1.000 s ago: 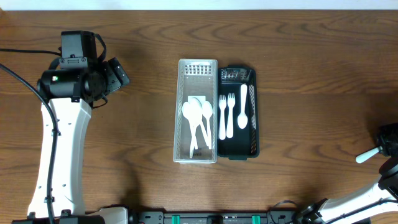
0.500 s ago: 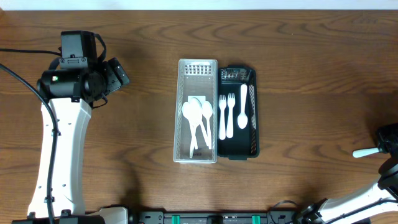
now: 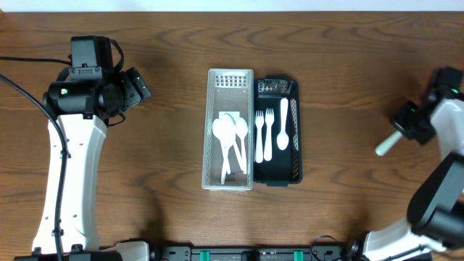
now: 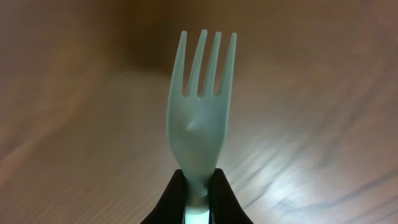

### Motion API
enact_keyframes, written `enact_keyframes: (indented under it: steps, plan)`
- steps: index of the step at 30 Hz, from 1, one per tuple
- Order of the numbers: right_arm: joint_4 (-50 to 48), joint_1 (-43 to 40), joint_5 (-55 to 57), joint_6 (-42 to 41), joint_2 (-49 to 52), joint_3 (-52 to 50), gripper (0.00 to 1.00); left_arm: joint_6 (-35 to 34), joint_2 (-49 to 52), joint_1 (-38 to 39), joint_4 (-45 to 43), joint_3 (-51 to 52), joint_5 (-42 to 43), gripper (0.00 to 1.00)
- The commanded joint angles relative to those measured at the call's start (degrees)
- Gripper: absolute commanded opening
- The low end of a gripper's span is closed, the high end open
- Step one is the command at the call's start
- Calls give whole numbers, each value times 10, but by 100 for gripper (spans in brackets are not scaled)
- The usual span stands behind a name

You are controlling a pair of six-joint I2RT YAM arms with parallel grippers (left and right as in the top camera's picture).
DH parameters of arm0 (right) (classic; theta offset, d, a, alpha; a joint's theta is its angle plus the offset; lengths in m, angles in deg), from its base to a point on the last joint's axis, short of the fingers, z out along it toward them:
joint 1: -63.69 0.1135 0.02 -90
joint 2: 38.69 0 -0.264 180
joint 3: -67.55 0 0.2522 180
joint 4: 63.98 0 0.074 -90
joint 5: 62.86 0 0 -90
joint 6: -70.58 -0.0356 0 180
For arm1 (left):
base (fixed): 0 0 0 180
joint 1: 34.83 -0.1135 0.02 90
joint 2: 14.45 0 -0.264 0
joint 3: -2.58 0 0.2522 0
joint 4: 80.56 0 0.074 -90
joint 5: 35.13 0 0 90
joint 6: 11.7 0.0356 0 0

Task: Pack container
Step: 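Carry the fork with the right gripper into the dark green basket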

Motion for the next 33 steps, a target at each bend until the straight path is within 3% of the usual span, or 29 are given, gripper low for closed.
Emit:
enact_keyframes:
  steps: [1,9,16,33]
  plan:
    - [14,70,-20,18,-54,18,1,-5,1,-2,2,2,-1,98]
    - [86,261,-60,1,-96,84,1,-5,1,-2,16,2,-1,98]
    - [74,398,-57,-55,-95,99,1,-5,1,-2,30,2,-1,98]
    - [114,471,-54,-94,30,99,3,-5,1,-2,30,2,-1,98]
